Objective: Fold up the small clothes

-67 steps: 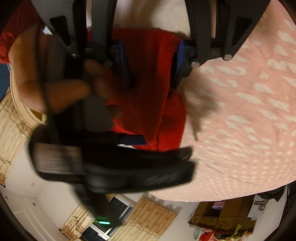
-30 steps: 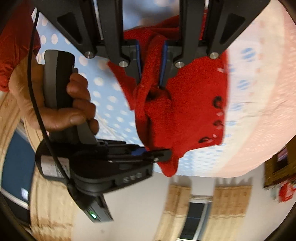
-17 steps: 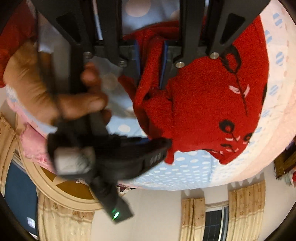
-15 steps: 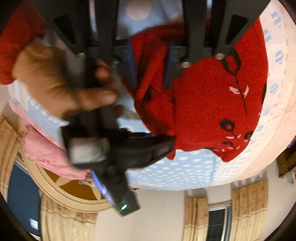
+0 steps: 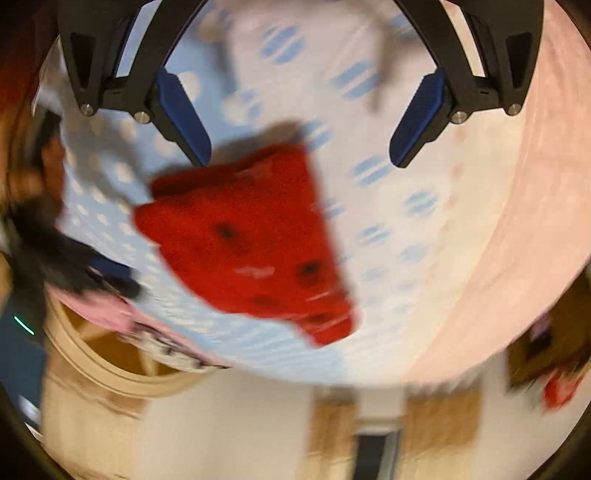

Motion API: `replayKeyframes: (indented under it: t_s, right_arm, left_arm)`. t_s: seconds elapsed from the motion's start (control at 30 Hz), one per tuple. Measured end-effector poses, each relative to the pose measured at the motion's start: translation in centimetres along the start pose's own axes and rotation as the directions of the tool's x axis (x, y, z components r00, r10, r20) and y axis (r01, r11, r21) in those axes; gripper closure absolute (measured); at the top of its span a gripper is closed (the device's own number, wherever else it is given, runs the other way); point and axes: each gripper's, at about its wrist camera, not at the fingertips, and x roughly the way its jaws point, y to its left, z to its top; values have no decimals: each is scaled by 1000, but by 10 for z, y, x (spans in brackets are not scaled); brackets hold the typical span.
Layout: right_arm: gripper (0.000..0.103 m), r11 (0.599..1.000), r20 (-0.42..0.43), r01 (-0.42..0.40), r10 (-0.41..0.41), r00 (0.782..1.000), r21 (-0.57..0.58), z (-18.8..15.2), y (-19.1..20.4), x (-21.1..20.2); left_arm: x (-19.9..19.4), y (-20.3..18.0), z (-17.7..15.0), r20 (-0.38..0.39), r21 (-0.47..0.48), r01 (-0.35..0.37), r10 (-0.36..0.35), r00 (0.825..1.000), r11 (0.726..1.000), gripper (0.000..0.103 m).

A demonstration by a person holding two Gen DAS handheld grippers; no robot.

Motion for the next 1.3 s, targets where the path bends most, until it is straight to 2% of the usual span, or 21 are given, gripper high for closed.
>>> replayKeyframes:
  t_s: [0.03, 0.07, 0.1, 0.13, 0.2, 0.27, 0.33, 0.4, 0.6, 0.8, 1.07, 1.3]
  right_arm:
    - [50, 996, 14, 38, -37, 999, -77, -8, 17, -2]
    - [60, 988, 17, 63, -61, 998, -138, -16, 32, -2]
    - [88, 981, -9, 56, -59, 998, -187, -24, 45, 3]
    - [93, 979, -54, 36, -48, 997, -202, -30, 54, 9]
    - [93, 979, -87, 18, -37, 995, -202, -41, 61, 20]
    - [93, 975, -113, 56, -82, 990, -216, -52, 59, 34]
    - [93, 978, -185, 70, -107, 977, -194, -68, 50, 51]
    - [93, 980, -142, 66, -94, 985, -188, -77, 46, 49]
    - [93, 975, -96, 104, -125, 988, -197, -86, 48, 43]
    - [93, 966, -83, 131, -153, 985, -222, -85, 56, 46]
    - [93, 979, -83, 104, -120, 989, -177, -82, 50, 46]
    - [93, 986, -83, 84, -97, 992, -147, -81, 45, 46]
  left_arm:
    - [-1, 11, -1, -12, -51, -11, 10, 1000, 999, 5]
    - [-2, 21, -3, -20, -94, -21, 20, 1000, 995, 5]
    - [-3, 26, -7, -23, -116, -30, 28, 999, 993, 5]
    - [-6, 30, -8, -24, -129, -45, 42, 999, 991, 5]
    - [-10, 34, -10, -20, -118, -101, 100, 995, 988, 5]
    - [-12, 36, -11, -16, -88, -158, 157, 988, 984, 5]
    - [-13, 39, -13, -11, -61, -233, 233, 972, 970, 5]
    - [-10, 42, -14, -18, -58, -275, 275, 961, 960, 5]
    - [3, 62, -26, -66, -108, -313, 307, 949, 944, 5]
    - [11, 68, -35, -86, -85, -363, 356, 930, 928, 5]
    - [13, 67, -41, -37, -65, -391, 389, 920, 918, 0]
    - [13, 66, -44, -10, -74, -399, 400, 917, 914, 0]
